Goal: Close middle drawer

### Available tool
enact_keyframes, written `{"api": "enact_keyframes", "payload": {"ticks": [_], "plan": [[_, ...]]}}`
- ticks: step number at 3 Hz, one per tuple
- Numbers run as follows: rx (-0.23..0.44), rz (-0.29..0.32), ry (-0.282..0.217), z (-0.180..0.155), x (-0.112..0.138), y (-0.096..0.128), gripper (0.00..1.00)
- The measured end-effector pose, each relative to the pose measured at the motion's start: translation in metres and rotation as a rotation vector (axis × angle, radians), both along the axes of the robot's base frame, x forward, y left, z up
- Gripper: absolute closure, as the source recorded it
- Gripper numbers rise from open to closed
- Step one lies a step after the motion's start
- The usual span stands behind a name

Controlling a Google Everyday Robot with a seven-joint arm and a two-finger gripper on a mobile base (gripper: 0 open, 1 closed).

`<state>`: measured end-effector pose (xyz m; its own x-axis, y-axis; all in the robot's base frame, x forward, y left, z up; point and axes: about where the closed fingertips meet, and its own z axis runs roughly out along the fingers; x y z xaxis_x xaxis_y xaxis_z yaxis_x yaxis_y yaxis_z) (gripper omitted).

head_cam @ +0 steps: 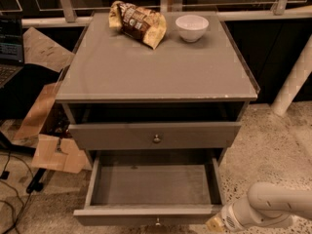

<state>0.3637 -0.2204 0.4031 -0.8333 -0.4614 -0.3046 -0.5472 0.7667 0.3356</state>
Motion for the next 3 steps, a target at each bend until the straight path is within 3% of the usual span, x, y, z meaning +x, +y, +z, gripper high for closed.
{"api": "enact_keyframes", "payload": {"ticks": [2,3], "plan": [[-0.014,-0.006,-0.03,-0.004,0.04,-0.004,1.0],[-0.014,-0.006,-0.03,-0.003,0.039,-0.004,1.0]]}}
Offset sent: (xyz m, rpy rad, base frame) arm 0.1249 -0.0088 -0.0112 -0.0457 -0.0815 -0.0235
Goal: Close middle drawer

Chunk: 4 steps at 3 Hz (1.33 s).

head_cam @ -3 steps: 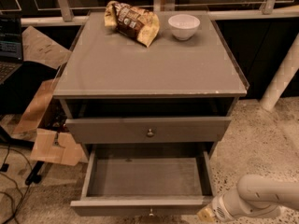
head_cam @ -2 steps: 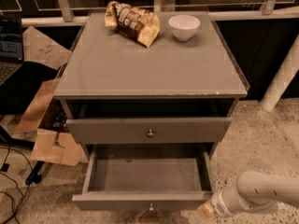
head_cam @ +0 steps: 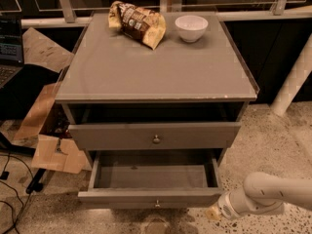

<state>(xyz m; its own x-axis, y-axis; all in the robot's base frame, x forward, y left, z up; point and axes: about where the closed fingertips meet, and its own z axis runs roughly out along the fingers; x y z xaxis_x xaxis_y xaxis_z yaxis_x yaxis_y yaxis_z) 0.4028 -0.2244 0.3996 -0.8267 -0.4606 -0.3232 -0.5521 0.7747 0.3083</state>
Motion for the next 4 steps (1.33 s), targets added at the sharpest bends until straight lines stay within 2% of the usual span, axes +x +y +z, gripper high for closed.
{"api": "enact_keyframes", "payload": {"ticks": [1,3,4], "plan": [[-0.019,0.001,-0.038,0.004,0.047,0.005,1.0],[-0.043,-0.023,-0.096,0.017,0.092,0.008,1.0],[-0.057,-0.046,-0.137,0.025,0.125,0.012,1.0]]}}
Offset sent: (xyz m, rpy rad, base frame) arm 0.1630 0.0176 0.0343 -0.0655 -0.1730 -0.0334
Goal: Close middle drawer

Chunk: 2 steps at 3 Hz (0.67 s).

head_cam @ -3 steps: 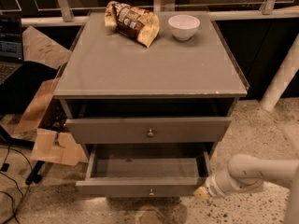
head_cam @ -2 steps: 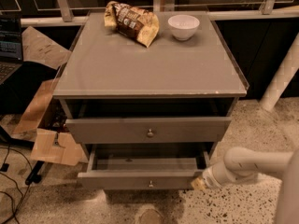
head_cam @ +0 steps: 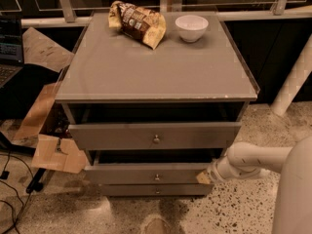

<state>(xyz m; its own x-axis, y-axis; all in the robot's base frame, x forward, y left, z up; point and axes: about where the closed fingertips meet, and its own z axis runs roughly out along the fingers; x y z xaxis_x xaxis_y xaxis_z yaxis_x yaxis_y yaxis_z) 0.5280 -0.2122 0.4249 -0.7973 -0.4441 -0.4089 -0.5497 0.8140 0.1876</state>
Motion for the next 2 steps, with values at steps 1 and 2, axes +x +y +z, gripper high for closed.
{"api": "enact_keyframes", "payload": {"ticks": [1,2], "plan": [[-0.015,-0.008,-0.02,0.002,0.023,0.004,1.0],[-0.025,-0.016,-0.02,0.002,0.037,0.006,0.82]]}}
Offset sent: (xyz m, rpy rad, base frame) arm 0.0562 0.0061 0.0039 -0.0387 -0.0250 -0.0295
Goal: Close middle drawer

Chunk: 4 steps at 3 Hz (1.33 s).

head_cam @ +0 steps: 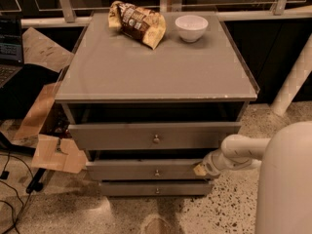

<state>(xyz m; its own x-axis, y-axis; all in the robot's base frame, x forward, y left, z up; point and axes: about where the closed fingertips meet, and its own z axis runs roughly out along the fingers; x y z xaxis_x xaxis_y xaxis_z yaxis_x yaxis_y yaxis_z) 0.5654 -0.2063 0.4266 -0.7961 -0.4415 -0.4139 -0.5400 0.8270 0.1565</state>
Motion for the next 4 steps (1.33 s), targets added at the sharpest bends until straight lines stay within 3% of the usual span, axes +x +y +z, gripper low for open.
{"api": "enact_keyframes", "payload": {"ticks": [1,2,3,4], "plan": [[-0.001,-0.018,0.01,-0.003,0.006,-0.003,0.58],[0.002,-0.03,0.027,-0.009,0.004,-0.008,0.27],[0.006,-0.032,0.07,-0.026,-0.014,-0.014,0.04],[0.019,-0.036,0.121,-0.046,-0.047,-0.025,0.0]]}}
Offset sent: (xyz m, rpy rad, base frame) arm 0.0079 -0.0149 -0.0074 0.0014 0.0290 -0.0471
